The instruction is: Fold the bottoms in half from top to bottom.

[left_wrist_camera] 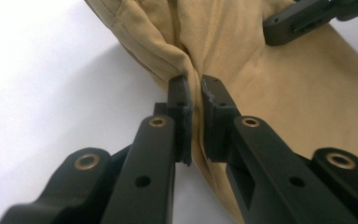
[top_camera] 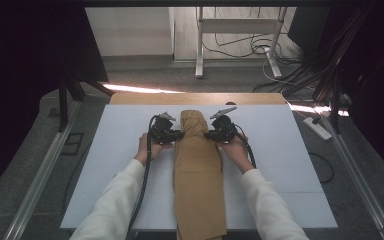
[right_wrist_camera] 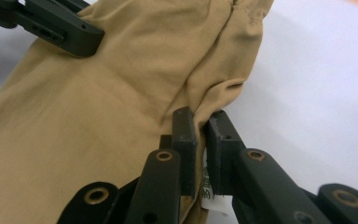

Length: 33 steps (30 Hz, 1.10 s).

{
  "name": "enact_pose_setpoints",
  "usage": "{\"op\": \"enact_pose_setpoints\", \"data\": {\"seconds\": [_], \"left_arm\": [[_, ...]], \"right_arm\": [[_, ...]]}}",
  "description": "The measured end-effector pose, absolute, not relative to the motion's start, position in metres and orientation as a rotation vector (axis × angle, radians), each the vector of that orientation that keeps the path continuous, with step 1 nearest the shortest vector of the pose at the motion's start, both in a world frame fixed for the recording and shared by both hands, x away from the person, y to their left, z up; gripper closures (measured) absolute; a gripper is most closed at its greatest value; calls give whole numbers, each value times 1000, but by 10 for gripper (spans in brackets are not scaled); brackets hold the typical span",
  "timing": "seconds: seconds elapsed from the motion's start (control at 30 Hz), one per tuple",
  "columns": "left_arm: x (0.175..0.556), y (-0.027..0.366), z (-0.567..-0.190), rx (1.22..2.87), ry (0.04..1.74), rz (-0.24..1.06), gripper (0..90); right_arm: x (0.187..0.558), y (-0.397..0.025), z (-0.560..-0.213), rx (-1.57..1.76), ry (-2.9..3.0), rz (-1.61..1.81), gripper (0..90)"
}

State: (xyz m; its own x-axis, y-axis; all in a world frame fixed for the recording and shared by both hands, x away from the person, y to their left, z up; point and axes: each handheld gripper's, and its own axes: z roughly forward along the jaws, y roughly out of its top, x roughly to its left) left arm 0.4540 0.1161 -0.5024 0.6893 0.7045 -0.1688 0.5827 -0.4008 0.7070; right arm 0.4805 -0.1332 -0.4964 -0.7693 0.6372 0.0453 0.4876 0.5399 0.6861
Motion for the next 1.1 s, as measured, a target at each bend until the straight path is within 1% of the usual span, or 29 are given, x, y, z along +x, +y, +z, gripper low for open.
{"op": "enact_pose_setpoints", "data": {"seconds": [0.13,0.67,0.9,1.1], "left_arm": [[452,114,-494,2112,962,230,827],[454,116,-490,2106,947,235,827],[456,117,-465,2076,900,323,828],[456,117,-465,2075,899,310,827]], "right_arm": [[479,-137,-489,948,2539,1081,828],[479,-138,-483,940,2531,1086,829],[483,-139,-457,912,2468,1117,831],[481,-139,-455,910,2461,1114,831]]}}
